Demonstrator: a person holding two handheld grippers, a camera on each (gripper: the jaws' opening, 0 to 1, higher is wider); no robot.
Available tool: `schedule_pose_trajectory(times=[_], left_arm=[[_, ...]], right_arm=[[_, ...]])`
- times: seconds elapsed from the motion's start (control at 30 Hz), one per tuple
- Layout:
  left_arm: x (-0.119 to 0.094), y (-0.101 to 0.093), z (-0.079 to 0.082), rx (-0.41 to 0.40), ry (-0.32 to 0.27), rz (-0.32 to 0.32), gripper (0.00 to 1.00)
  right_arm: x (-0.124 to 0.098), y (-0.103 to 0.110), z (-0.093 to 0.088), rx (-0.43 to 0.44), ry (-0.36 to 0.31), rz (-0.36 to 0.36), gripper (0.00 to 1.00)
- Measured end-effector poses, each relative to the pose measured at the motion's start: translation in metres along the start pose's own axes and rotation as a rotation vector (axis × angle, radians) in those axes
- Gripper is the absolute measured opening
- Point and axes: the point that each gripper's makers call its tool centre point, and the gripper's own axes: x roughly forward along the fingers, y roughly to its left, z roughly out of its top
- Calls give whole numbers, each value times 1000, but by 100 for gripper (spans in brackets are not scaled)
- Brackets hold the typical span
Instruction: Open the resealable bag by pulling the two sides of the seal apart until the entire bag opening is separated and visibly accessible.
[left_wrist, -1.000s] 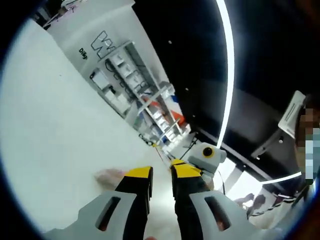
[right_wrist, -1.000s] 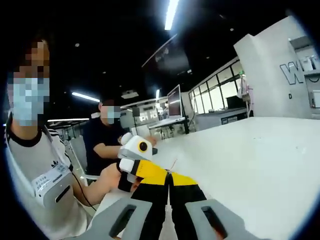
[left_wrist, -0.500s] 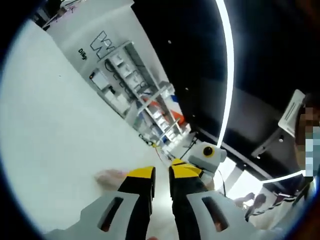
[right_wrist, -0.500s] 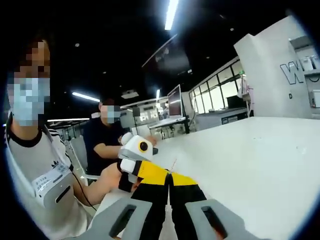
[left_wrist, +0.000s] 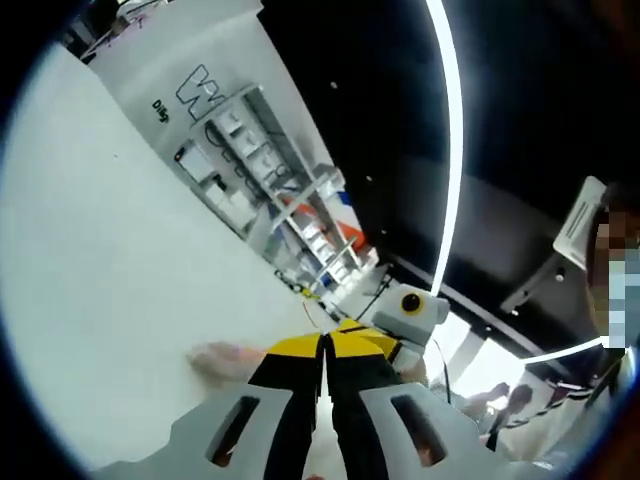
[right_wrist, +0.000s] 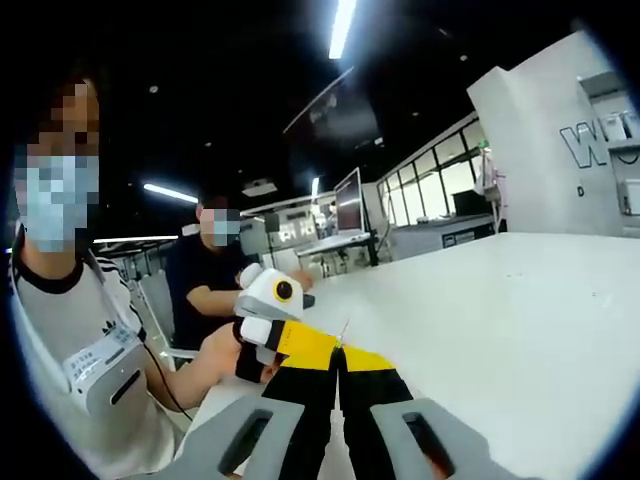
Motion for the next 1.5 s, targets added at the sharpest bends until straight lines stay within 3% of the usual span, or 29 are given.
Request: schedule_pose_trajectory(times=[0.57,1.5], left_arm=[[-1,2,-2,133,27,58,2],[-2,2,-5,192,59,64,1]], right_arm=[[1,-5,-7,-93,58,-53,0],[2,-4,-11,-86,76,-46,0]])
